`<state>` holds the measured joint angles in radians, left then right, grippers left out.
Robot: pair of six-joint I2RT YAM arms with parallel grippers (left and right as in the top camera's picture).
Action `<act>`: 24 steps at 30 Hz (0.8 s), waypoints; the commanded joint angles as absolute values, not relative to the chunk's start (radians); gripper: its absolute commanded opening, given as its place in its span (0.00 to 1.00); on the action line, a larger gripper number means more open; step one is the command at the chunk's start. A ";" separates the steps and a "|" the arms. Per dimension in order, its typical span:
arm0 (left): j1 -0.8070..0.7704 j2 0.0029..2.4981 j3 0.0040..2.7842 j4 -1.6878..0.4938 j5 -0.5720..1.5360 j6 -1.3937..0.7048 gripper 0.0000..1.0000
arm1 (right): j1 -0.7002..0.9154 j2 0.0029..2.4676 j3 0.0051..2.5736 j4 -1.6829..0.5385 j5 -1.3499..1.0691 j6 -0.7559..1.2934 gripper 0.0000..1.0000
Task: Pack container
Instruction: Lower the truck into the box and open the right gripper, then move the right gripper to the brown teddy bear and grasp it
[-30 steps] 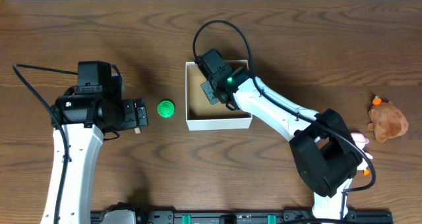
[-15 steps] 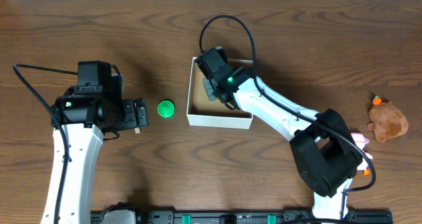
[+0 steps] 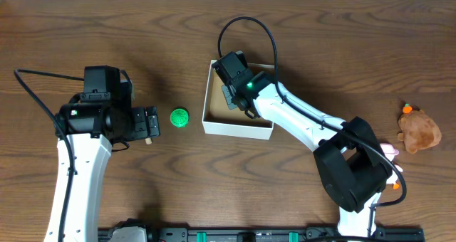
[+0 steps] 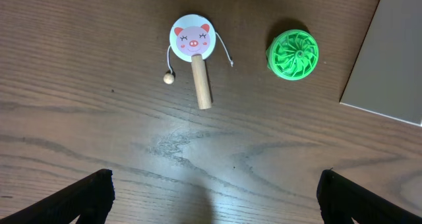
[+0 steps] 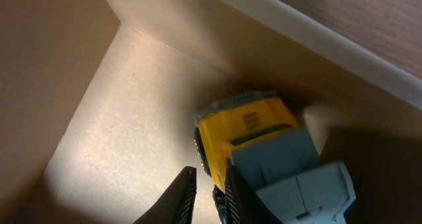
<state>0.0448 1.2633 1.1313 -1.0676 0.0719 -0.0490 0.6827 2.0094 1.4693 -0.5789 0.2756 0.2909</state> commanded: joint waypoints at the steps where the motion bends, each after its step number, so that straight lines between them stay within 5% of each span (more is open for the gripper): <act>1: 0.049 1.268 1.147 -1.069 0.072 -0.051 0.98 | 0.680 2.010 1.471 -0.562 0.159 0.130 0.18; 13: 0.049 1.268 1.147 -1.068 0.072 -0.051 0.98 | 0.749 2.007 1.472 -0.835 -0.169 -0.293 0.23; 24: 0.049 1.268 1.147 -1.068 0.072 -0.051 0.98 | 0.723 2.007 1.472 -0.854 -0.146 -0.249 0.25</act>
<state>0.0448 1.2636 1.1313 -1.0660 0.0719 -0.0490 0.7410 2.0094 1.4696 -0.8776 -0.1421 -0.2726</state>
